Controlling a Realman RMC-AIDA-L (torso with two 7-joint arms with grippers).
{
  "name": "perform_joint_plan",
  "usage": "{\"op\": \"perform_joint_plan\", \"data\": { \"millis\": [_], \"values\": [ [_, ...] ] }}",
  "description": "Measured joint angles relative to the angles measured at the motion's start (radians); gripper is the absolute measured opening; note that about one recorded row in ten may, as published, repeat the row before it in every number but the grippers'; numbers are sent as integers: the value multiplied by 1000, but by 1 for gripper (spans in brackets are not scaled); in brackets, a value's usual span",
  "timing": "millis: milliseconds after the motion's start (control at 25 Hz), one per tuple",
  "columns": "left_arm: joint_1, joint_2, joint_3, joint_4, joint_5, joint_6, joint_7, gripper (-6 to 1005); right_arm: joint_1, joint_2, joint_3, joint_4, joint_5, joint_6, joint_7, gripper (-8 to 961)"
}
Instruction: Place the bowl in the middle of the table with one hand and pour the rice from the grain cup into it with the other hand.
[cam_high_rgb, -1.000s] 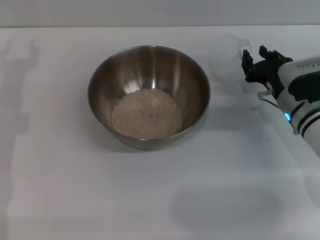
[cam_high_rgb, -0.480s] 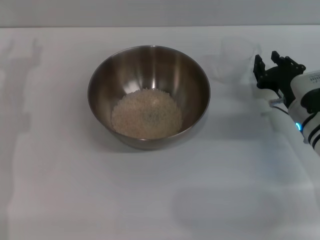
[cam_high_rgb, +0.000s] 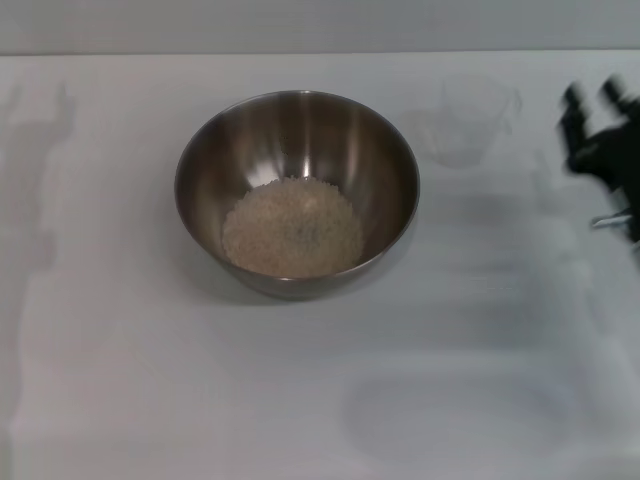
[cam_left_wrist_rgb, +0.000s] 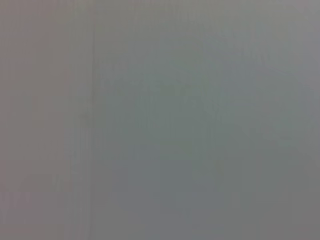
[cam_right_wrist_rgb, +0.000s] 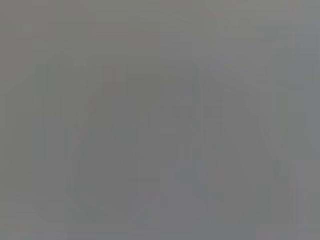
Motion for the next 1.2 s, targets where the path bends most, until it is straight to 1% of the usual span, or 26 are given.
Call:
{"op": "perform_joint_plan", "data": {
  "millis": [80,200,320,440,560,760,840,960,1200],
  "values": [
    [1,0,-1,3,-1,-1,-3,685,12,-2,24,-25,5,-98,2,391],
    [8,-3,10,19,-1,1,-22,686,88,-3,88,-91,7,-167,9,392],
    [20,-5,52,31,0,3,-58,687,181,-5,113,-150,7,-168,13,393],
    [35,-4,81,40,-1,9,-113,688,256,-6,115,-189,6,-160,18,462],
    [43,0,109,91,0,53,-205,689,301,-10,124,-198,11,-153,22,532],
    [44,-2,107,120,-1,61,-227,691,311,-10,162,-192,19,-134,23,633],
    [41,-3,108,121,-1,62,-218,743,315,-10,164,-193,19,-126,23,672],
    [30,-3,106,123,0,61,-203,822,317,-11,164,-197,19,-125,23,672],
    [18,-1,106,131,0,63,-202,817,306,-10,147,-194,2,-144,26,672]
  ]
}}
